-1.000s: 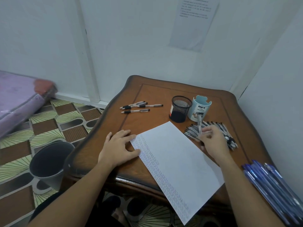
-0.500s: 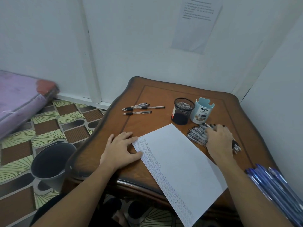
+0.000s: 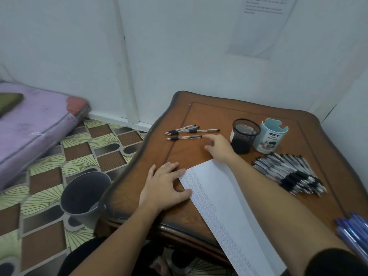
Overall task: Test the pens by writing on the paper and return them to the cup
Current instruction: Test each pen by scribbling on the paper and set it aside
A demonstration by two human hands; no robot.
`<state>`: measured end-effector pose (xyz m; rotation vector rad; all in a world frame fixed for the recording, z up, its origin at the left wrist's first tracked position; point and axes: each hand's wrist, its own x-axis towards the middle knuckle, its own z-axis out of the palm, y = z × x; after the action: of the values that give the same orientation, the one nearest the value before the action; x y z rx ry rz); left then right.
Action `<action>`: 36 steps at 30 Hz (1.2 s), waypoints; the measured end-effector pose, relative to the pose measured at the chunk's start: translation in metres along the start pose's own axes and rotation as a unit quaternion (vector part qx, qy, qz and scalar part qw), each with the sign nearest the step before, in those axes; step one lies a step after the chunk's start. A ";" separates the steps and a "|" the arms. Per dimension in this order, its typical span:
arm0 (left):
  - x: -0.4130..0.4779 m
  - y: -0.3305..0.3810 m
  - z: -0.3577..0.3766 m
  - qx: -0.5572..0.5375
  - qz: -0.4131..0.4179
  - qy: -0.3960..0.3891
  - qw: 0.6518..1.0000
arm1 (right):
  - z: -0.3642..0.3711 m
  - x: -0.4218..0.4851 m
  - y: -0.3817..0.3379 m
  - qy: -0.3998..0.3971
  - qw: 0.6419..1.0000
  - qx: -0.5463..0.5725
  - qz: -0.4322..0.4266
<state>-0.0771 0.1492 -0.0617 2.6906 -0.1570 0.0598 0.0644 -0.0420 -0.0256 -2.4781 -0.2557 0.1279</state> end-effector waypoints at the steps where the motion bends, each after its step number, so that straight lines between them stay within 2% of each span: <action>1: 0.000 0.000 0.001 0.003 0.000 -0.001 1.000 | 0.005 0.010 -0.003 0.004 1.000 0.002 0.005; 6: 0.002 -0.001 0.000 0.009 -0.003 -0.009 1.000 | 0.024 0.039 -0.005 0.018 0.994 -0.097 0.045; 9: 0.002 -0.001 -0.001 0.006 -0.004 -0.007 1.000 | 0.025 0.037 -0.007 0.043 0.995 -0.079 0.039; 12: 0.001 -0.001 0.000 0.003 -0.005 -0.004 1.000 | 0.018 0.027 -0.002 0.045 0.999 0.004 0.005; 15: 0.001 -0.001 0.000 0.003 -0.003 -0.002 1.000 | 0.001 0.004 -0.003 0.097 0.978 0.181 -0.021; 18: 0.001 -0.002 0.001 0.010 0.000 0.000 1.000 | -0.017 -0.025 -0.011 0.170 0.910 0.379 -0.006; 21: 0.000 -0.001 0.000 0.011 0.003 0.000 1.000 | -0.027 -0.049 -0.019 0.193 0.828 0.527 -0.013; 25: 0.000 0.000 -0.001 0.015 0.000 -0.001 1.000 | -0.029 -0.073 -0.025 0.181 0.794 0.580 -0.009; 30: -0.001 0.001 -0.001 0.009 -0.002 0.003 1.000 | -0.028 -0.102 -0.022 0.126 0.823 0.554 0.002; 36: -0.001 0.002 0.000 0.008 -0.001 0.007 1.000 | -0.028 -0.124 -0.004 0.089 0.793 0.603 0.007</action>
<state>-0.0785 0.1480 -0.0608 2.7066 -0.1507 0.0785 -0.0531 -0.0820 0.0029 -1.1888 -0.0273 0.0332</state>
